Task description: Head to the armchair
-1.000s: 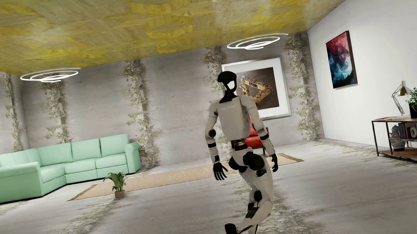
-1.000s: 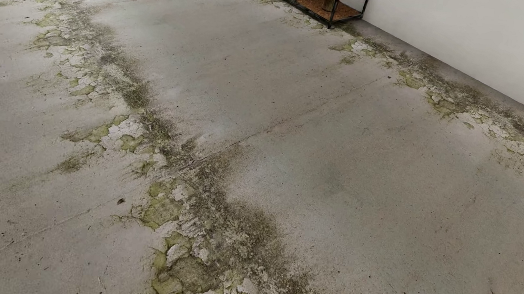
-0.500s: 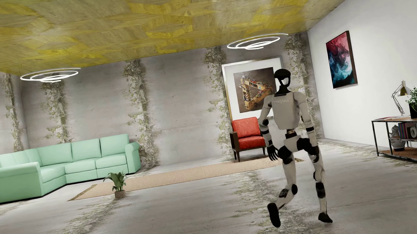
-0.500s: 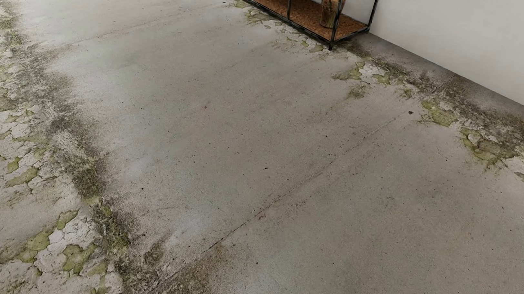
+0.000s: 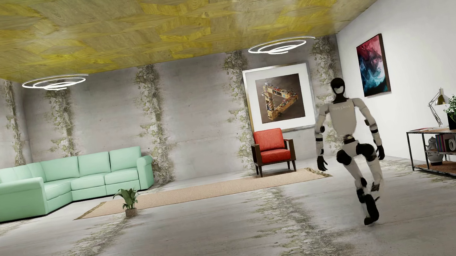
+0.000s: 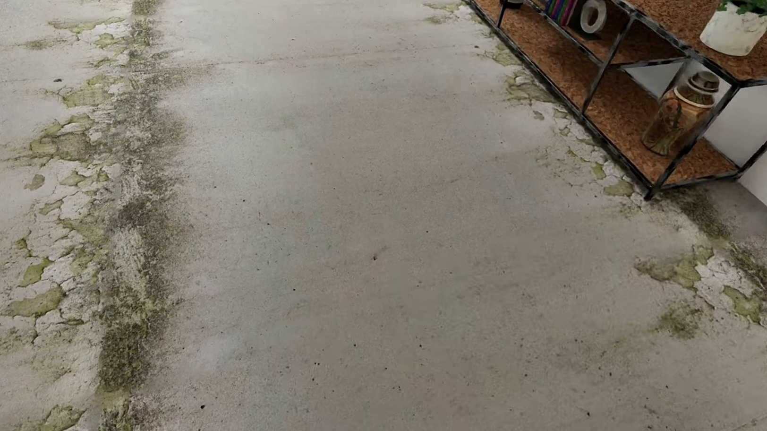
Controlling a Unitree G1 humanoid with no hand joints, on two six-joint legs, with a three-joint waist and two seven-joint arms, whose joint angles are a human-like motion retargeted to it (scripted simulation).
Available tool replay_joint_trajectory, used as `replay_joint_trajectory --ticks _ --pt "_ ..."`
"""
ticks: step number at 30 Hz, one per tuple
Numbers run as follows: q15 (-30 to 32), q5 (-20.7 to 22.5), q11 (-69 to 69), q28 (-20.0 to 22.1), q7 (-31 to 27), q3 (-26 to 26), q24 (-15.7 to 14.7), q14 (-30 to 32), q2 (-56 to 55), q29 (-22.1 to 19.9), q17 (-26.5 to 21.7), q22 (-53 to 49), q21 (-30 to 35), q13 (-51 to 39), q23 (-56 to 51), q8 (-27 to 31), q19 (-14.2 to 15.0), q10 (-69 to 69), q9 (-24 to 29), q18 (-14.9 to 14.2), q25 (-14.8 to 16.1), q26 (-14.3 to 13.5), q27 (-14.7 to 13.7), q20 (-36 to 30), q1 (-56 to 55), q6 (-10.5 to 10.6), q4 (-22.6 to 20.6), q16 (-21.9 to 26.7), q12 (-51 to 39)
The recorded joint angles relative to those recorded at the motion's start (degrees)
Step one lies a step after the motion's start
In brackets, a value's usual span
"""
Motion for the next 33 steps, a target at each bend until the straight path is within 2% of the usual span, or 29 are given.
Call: replay_joint_trajectory --ticks 1,2,4,5,6,7,9,10,11,12,13,14,16,17,18,20,22,23,24,25,26,27,28,29,30,31,32,33 --pt "-0.93 1.02 5.60 0.00 0.00 -4.14 0.00 2.18 -6.51 0.00 -0.42 -4.26 3.61 1.39 2.08 0.00 0.00 -3.75 0.18 0.00 0.00 0.00 0.00 0.95 5.96 1.57 -1.28 -0.54 -0.46" --pt "0.35 2.24 4.84 0.00 0.00 -7.06 0.00 3.95 -12.41 0.00 0.25 -8.63 3.25 3.99 4.14 0.00 0.00 -8.43 0.28 0.00 0.00 0.00 0.00 2.06 13.24 2.64 -1.91 -0.93 -1.60" --pt "9.38 4.24 -12.30 0.00 0.00 -14.60 0.00 8.26 -22.53 0.00 0.50 -14.98 6.16 8.05 5.19 0.00 0.00 -15.95 -0.13 0.00 0.00 0.00 0.00 3.43 23.92 4.19 -0.85 -1.68 -3.87" --pt "14.50 3.66 -24.99 0.00 0.00 -17.76 0.00 10.41 -25.53 0.00 0.79 -18.05 6.40 10.02 4.74 0.00 0.00 -18.67 -0.03 0.00 0.00 0.00 0.00 3.57 28.97 4.17 0.59 -1.65 -5.23" --pt "16.25 3.04 -36.85 0.00 0.00 -19.41 0.00 11.39 -28.43 0.00 1.47 -21.09 6.25 11.81 4.81 0.00 0.00 -20.47 -0.56 0.00 0.00 0.00 0.00 3.89 32.97 3.74 2.22 -1.23 -6.49" --pt "9.07 1.88 -47.37 0.00 0.00 -19.71 0.00 13.61 -30.13 0.00 1.93 -24.54 6.73 13.25 3.81 0.00 0.00 -21.05 -1.06 0.00 0.00 0.00 0.00 4.05 37.35 2.45 3.54 -0.26 -7.56" --pt "-14.22 -0.88 -56.71 0.00 0.00 -22.27 0.00 19.01 -34.55 0.00 2.99 -30.77 6.19 13.20 4.65 0.00 0.00 -20.39 -2.36 0.00 0.00 0.00 0.00 6.09 40.58 1.15 7.57 1.14 -8.13" --pt "-15.78 -1.32 -55.91 0.00 0.00 -24.12 0.00 24.22 -35.63 0.00 2.68 -31.48 5.48 13.07 4.16 0.00 0.00 -19.36 -1.87 0.00 0.00 0.00 0.00 6.92 42.73 1.25 10.13 1.07 -8.22" --pt "-8.87 -0.42 -53.54 0.00 0.00 -24.42 0.00 30.16 -37.42 0.00 2.19 -29.99 5.32 12.44 4.74 0.00 0.00 -17.90 -2.43 0.00 0.00 0.00 0.00 7.21 44.14 1.70 11.60 0.43 -7.67" --pt "3.29 1.73 -49.96 0.00 0.00 -23.32 0.00 38.71 -39.60 0.00 1.71 -27.31 5.27 11.47 5.40 0.00 0.00 -13.81 -3.98 0.00 0.00 0.00 0.00 7.41 43.26 2.46 13.01 -0.34 -6.46" --pt "11.40 4.23 -43.60 0.00 0.00 -21.50 0.00 46.73 -41.19 0.00 1.46 -22.78 4.77 10.36 6.48 0.00 0.00 -5.94 -5.12 0.00 0.00 0.00 0.00 7.12 39.45 3.45 13.91 -1.34 -5.50" --pt "11.35 6.99 -38.16 0.00 0.00 -19.75 0.00 44.74 -38.60 0.00 0.77 -18.27 4.78 8.50 6.99 0.00 0.00 5.42 -3.52 0.00 0.00 0.00 0.00 6.11 34.71 4.31 14.37 -1.95 -5.30" --pt "7.05 10.91 -41.29 0.00 0.00 -15.50 0.00 16.80 -24.61 0.00 -0.23 -11.14 3.38 3.69 6.53 0.00 0.00 26.99 -0.28 0.00 0.00 0.00 0.00 2.15 21.70 3.55 12.76 -2.07 -6.01" --pt "3.09 10.90 -44.84 0.00 0.00 -12.37 0.00 6.44 -17.47 0.00 -0.71 -9.49 3.62 1.45 5.67 0.00 0.00 30.62 -0.26 0.00 0.00 0.00 0.00 1.50 14.41 1.91 11.25 -1.62 -4.89" --pt "-1.30 9.90 -49.30 0.00 0.00 -8.69 0.00 1.18 -7.90 0.00 -2.38 -8.13 4.04 0.80 0.69 0.00 0.00 27.40 1.49 0.00 0.00 0.00 0.00 0.27 10.86 0.42 9.91 -0.71 -3.74" --pt "-10.56 7.85 -56.59 0.00 0.00 -2.04 0.00 0.27 4.95 0.00 -3.17 -6.17 0.43 -2.77 -3.19 0.00 0.00 12.57 1.60 0.00 0.00 0.00 0.00 1.75 1.87 -1.90 9.74 0.78 -0.91" --pt "-18.58 6.19 -60.05 0.00 0.00 2.94 0.00 4.35 13.50 0.00 -4.24 -4.14 -1.87 -8.11 -7.32 0.00 0.00 -9.91 0.80 0.00 0.00 0.00 0.00 3.36 -3.22 -2.68 11.27 1.60 0.31" --pt "-20.50 6.12 -59.88 0.00 0.00 4.82 0.00 4.53 16.19 0.00 -4.82 -3.18 -2.45 -10.69 -8.64 0.00 0.00 -19.17 -0.11 0.00 0.00 0.00 0.00 4.07 -5.16 -2.32 12.57 1.86 0.87" --pt "-20.91 4.89 -59.34 0.00 0.00 6.40 0.00 3.23 19.01 0.00 -5.11 -2.30 -3.66 -12.13 -10.36 0.00 0.00 -21.31 -0.49 0.00 0.00 0.00 0.00 4.95 -7.24 -2.72 13.70 2.06 1.57" --pt "-19.18 2.53 -57.66 0.00 0.00 8.59 0.00 3.16 21.81 0.00 -5.05 -1.66 -4.81 -12.48 -11.96 0.00 0.00 -17.68 0.13 0.00 0.00 0.00 0.00 5.22 -8.76 -3.31 14.45 2.27 2.20" --pt "-14.63 0.54 -53.89 0.00 0.00 9.72 0.00 4.24 23.73 0.00 -4.21 -0.10 -5.90 -11.68 -12.96 0.00 0.00 -11.68 0.11 0.00 0.00 0.00 0.00 5.18 -9.27 -4.14 13.90 2.16 2.83" --pt "-5.78 -0.80 -46.56 0.00 0.00 9.91 0.00 8.05 22.00 0.00 -2.73 1.70 -6.58 -10.05 -12.93 0.00 0.00 -5.16 -1.36 0.00 0.00 0.00 0.00 5.00 -10.96 -5.58 12.94 1.90 3.22" --pt "5.89 -2.16 -35.54 0.00 0.00 8.16 0.00 9.38 18.78 0.00 -0.94 4.06 -6.27 -8.09 -11.32 0.00 0.00 1.10 -1.46 0.00 0.00 0.00 0.00 3.66 -10.44 -7.29 10.50 1.57 2.78" --pt "14.01 -2.72 -21.82 0.00 0.00 5.86 0.00 6.94 14.31 0.00 -0.39 3.78 -5.54 -5.74 -10.66 0.00 0.00 2.18 0.56 0.00 0.00 0.00 0.00 4.34 -5.15 -8.16 6.72 1.18 2.10" --pt "11.31 -1.95 -9.67 0.00 0.00 3.07 0.00 4.57 8.49 0.00 0.18 2.33 -2.27 -4.80 -8.88 0.00 0.00 1.83 1.61 0.00 0.00 0.00 0.00 4.38 -0.49 -8.13 4.57 0.38 1.52" --pt "5.58 -0.48 -2.05 0.00 0.00 0.39 0.00 3.66 1.14 0.00 1.42 -0.14 0.84 -4.14 -4.98 0.00 0.00 -1.50 2.10 0.00 0.00 0.00 0.00 5.11 5.69 -7.78 3.73 -0.31 0.71" --pt "3.70 2.71 -1.60 0.00 0.00 -3.22 0.00 3.56 -5.91 0.00 3.12 -3.96 -1.64 -1.15 -2.66 0.00 0.00 -5.52 1.68 0.00 0.00 0.00 0.00 6.40 11.49 -5.84 4.61 -1.39 0.15" --pt "5.78 4.02 -7.57 0.00 0.00 -7.21 0.00 3.57 -11.16 0.00 3.30 -8.34 0.22 1.48 -0.48 0.00 0.00 -10.06 1.90 0.00 0.00 0.00 0.00 7.61 17.92 -4.97 4.43 -1.79 -0.27"
